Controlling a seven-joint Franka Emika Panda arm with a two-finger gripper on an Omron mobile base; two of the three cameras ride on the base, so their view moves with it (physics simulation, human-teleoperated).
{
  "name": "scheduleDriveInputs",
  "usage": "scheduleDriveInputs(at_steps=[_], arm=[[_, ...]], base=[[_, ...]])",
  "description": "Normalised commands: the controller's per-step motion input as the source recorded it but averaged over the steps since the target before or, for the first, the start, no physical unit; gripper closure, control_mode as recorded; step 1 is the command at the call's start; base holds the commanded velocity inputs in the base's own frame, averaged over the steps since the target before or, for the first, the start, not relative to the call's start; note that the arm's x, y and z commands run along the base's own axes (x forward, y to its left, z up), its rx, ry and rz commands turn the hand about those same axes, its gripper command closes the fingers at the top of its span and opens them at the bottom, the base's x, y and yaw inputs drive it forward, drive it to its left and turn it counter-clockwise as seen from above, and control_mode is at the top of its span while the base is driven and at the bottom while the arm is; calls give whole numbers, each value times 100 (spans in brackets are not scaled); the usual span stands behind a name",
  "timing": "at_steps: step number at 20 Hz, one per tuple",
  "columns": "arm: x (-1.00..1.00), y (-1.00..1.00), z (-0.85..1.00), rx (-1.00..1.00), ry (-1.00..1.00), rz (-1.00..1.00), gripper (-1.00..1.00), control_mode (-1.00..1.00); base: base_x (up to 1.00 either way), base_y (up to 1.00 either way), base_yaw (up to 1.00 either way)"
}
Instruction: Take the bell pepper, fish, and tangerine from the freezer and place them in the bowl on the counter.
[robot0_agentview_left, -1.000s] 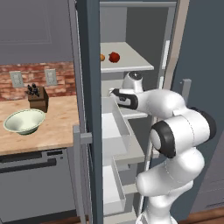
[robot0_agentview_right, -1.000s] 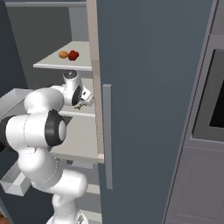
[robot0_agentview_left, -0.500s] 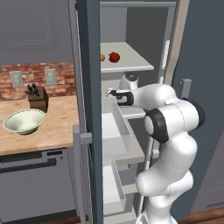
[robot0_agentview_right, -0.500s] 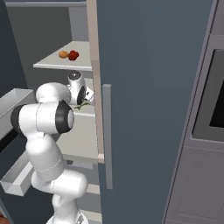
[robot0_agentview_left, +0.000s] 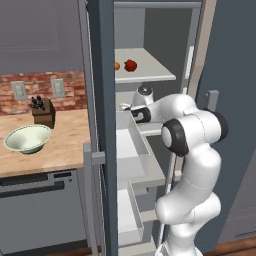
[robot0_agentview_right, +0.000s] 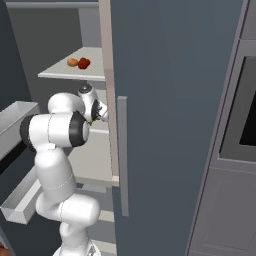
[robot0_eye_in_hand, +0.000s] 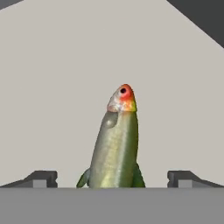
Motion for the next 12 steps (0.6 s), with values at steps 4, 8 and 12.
scheduleDriveInputs(at_steps=[4,8,12], arm=[[21,0,-36,-2,0,0,-100,-100],[23,2,-18,-3,0,0,100,-100],[4,-4,-48,-7,0,-2,100,-100]], base=[[0,0,0],[0,0,0],[0,0,0]])
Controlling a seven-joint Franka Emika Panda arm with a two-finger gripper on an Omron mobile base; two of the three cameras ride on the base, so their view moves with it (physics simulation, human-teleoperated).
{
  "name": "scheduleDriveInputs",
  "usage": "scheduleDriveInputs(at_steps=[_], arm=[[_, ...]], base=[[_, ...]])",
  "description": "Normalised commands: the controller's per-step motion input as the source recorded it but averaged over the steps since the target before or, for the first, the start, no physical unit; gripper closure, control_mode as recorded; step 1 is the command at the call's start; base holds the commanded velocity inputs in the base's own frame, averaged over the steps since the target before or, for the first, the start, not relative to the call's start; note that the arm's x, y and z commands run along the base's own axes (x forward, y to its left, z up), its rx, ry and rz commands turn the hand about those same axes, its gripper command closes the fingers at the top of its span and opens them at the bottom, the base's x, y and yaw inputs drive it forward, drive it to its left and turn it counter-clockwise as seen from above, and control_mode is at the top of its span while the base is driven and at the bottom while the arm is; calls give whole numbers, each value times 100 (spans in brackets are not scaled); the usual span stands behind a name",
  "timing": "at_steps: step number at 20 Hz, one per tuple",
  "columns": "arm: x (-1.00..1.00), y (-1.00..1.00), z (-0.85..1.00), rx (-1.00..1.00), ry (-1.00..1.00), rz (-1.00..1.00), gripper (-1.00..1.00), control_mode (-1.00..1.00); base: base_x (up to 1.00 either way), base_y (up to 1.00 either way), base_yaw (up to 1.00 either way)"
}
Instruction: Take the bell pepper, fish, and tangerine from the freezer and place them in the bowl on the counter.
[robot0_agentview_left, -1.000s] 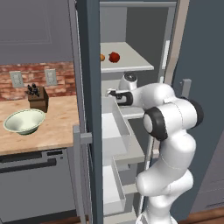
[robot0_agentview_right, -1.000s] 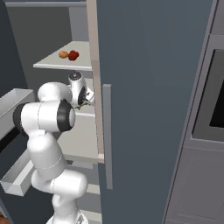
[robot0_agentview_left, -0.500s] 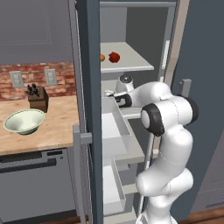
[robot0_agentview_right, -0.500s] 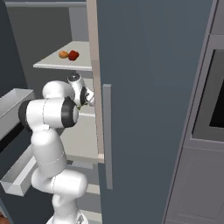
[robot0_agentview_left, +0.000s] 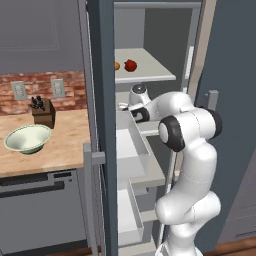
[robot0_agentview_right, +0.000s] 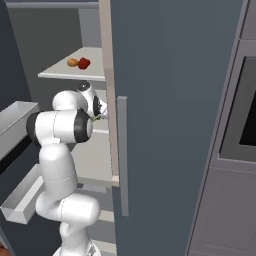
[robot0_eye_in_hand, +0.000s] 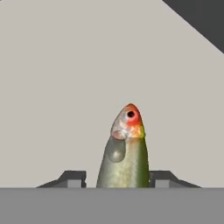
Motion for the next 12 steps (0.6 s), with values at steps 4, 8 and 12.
scheduleDriveInputs(at_steps=[4,8,12], arm=[[-35,-33,-56,-1,-4,-7,100,-100],[-44,-37,-5,0,-6,-6,100,-100],[-77,-15,60,0,0,-3,100,-100]], base=[[0,0,0],[0,0,0],[0,0,0]])
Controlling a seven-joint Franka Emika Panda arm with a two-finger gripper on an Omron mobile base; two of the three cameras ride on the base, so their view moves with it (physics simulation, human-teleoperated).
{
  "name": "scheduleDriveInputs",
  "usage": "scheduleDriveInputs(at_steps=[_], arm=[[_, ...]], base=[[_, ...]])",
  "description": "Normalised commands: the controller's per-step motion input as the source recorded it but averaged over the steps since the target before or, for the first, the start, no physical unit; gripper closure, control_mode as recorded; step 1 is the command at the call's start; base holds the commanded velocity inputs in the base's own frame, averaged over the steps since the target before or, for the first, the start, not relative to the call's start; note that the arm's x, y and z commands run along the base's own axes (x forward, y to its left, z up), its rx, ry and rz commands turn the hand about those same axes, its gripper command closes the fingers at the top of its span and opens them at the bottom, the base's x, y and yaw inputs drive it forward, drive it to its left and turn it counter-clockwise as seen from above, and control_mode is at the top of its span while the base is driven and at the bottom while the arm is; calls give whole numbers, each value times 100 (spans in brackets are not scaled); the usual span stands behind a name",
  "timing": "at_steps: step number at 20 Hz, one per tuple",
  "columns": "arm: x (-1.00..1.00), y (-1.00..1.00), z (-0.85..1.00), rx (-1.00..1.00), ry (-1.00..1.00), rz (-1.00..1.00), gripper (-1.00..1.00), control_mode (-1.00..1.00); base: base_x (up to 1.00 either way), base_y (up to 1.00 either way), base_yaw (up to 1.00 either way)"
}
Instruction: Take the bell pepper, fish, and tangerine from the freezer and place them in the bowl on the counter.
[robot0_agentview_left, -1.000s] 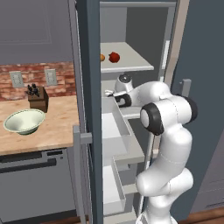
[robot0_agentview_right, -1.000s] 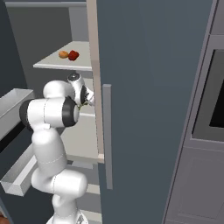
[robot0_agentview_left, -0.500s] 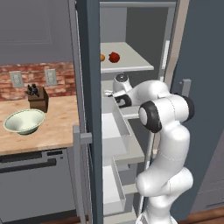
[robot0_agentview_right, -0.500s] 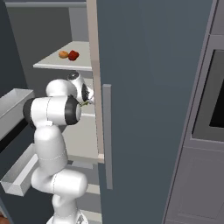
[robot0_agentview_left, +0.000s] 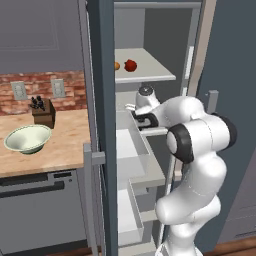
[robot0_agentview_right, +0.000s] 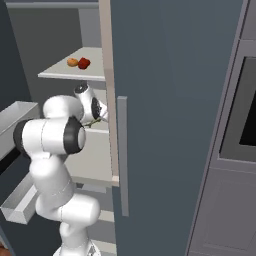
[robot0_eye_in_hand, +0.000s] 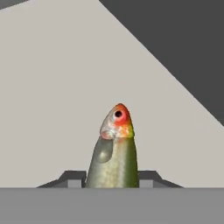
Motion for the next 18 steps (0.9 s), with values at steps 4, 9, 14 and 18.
scheduleDriveInputs(at_steps=[4,9,14,18], arm=[[-100,-18,91,0,-1,0,100,-100],[-100,-28,89,3,0,-9,100,-100],[-100,-38,83,1,0,-9,100,-100],[-100,-44,23,0,2,0,100,-100]], base=[[0,0,0],[0,0,0],[0,0,0],[0,0,0]])
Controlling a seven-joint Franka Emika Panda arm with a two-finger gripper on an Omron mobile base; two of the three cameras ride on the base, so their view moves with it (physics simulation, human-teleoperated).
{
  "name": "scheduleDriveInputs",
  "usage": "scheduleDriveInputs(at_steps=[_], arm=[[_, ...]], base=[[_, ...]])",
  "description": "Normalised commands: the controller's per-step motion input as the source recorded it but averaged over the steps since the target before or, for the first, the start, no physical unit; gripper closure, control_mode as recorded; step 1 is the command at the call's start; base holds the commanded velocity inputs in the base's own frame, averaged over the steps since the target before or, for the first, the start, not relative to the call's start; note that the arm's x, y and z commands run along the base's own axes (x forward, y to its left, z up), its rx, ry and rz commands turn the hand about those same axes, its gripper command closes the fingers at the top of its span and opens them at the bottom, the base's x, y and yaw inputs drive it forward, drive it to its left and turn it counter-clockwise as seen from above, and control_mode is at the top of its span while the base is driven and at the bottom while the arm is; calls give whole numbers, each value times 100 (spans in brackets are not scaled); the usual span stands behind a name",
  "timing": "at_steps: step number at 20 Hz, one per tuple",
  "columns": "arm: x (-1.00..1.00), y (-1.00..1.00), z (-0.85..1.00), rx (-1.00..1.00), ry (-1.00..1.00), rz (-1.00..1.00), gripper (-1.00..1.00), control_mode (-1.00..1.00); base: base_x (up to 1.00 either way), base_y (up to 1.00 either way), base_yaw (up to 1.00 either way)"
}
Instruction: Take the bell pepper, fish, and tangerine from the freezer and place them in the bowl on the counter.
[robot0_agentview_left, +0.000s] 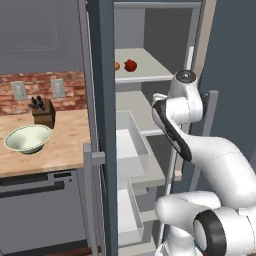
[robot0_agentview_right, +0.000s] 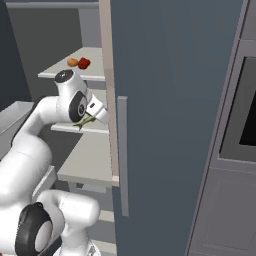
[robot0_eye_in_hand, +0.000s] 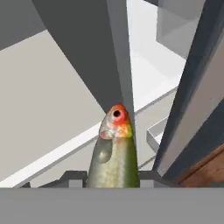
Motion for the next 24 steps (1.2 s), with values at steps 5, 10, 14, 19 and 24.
scheduleDriveInputs(at_steps=[5,10,14,19,24], arm=[[-100,-49,-4,4,-5,-3,100,-100],[-57,-20,0,1,-5,-2,100,-100],[-54,-8,-15,2,-1,0,100,100],[0,0,0,0,0,0,100,100],[0,0,0,0,0,0,100,100]], base=[[0,0,0],[0,0,0],[-25,-3,0],[-100,-1,1],[-100,17,8]])
